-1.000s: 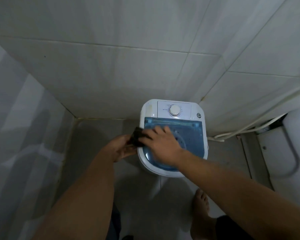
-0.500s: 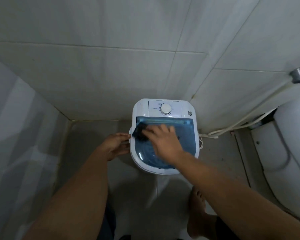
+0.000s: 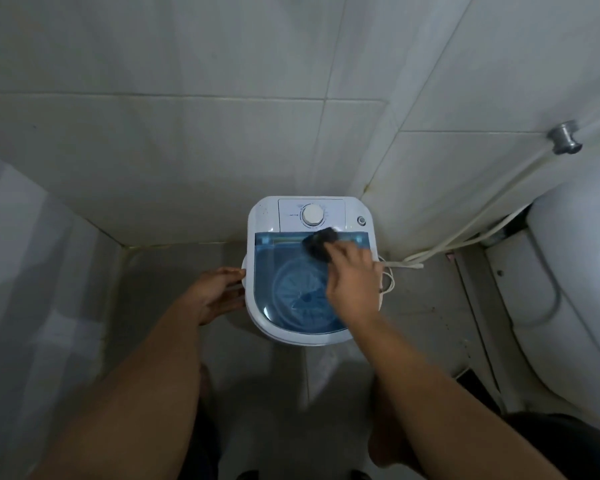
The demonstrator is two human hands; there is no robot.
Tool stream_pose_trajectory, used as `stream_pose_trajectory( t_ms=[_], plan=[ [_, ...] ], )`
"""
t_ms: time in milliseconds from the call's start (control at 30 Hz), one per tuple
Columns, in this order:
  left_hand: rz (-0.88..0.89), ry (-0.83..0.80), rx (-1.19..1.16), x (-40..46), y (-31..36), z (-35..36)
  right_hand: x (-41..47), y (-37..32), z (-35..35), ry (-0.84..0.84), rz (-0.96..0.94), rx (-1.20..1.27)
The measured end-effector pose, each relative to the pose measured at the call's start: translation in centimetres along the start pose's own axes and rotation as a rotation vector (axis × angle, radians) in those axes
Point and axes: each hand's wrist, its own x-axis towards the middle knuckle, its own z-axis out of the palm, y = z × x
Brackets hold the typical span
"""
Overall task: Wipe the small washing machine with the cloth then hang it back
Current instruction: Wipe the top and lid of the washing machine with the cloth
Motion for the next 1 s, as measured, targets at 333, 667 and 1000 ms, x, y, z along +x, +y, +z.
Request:
stream_pose_trajectory(
  t_ms=[333, 667, 1000],
  plan=[
    [0.007, 0.013, -0.01, -0.4, 0.1, 0.4, -0.4, 4.7, -2.4, 0.073, 0.04, 0.117],
    [0.014, 0.026, 0.015, -0.4, 0.1, 0.4, -7.1, -3.8, 0.2, -0.196, -0.314, 0.255],
    [0.03, 0.029, 0.026, -1.0, 0.2, 0.9, -6.9, 3.6, -1.0, 0.151, 0.326, 0.165]
  ],
)
